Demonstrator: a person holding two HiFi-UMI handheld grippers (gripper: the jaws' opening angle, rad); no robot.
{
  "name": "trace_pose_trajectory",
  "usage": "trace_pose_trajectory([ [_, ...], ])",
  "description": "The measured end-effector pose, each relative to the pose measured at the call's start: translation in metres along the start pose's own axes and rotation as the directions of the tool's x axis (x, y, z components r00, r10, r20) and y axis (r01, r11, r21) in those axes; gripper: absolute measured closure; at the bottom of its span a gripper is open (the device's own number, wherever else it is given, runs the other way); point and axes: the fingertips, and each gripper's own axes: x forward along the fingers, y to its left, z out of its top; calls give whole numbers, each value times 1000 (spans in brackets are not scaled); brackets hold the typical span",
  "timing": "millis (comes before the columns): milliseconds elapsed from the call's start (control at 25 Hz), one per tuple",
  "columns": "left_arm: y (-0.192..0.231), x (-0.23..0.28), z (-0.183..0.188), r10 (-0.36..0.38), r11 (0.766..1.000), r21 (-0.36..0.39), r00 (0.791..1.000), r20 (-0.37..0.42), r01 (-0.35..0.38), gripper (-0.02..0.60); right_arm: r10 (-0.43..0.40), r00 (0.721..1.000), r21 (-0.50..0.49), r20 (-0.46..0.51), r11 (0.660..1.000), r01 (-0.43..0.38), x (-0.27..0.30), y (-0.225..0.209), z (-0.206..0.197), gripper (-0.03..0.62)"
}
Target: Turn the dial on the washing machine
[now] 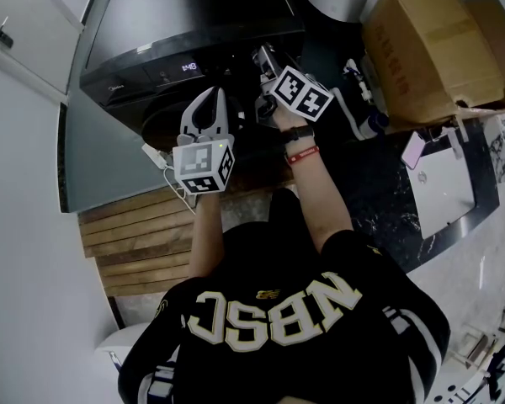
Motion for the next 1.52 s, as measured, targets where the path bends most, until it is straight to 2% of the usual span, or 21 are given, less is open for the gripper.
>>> trace_pose_trajectory([
  [120,-1,0,0,0,1000,0,1000,-1,0,568,-6,1000,165,29,986,1,-1,-6,-1,358],
  [200,-1,1,-1,-1,1000,1,1000,-4,1,568,-18,998,337,64,941,-5,-2,-12,-4,358],
  [280,-6,1,-1,-8,1000,4,1000,-8,8,568,-29,996,431,85,903,-11,-3,-16,-5,358],
  [760,-7,-4,-3,-7,1000,5,1000,-13,7,568,-12,998,419,61,908,-15,-2,-17,-4,358],
  [960,-9,-4,-4,-16,1000,9,1000,-11,16,568,-5,998,473,70,881,-29,-2,-18,-7,358],
  [1000,-9,-4,-4,-18,1000,10,1000,-11,18,568,-4,997,503,75,863,-34,-2,-20,-8,358],
  [1040,-9,-4,-4,-19,1000,11,1000,-10,19,568,-5,997,553,82,832,-42,-3,-22,-9,358],
  [1080,-9,-4,-3,-19,1000,12,1000,-10,19,568,-6,996,625,92,779,-53,-3,-25,-12,358],
  [1200,-7,-6,-2,-14,1000,14,1000,-10,15,568,-5,993,832,122,547,-99,-3,-35,-23,358],
  [1240,-7,-7,-2,-13,1000,13,1000,-11,13,568,-1,992,857,127,503,-109,-3,-38,-25,358],
  [1280,-6,-7,-3,-13,1000,12,1000,-12,13,568,4,992,866,128,488,-114,-2,-39,-26,358],
  [1320,-5,-7,-4,-13,1000,11,1000,-14,13,568,8,992,864,127,490,-115,-2,-40,-26,358],
  [1520,-6,-8,-8,-17,1000,-1,1000,-25,17,568,34,994,834,103,541,-105,0,-37,-23,358],
])
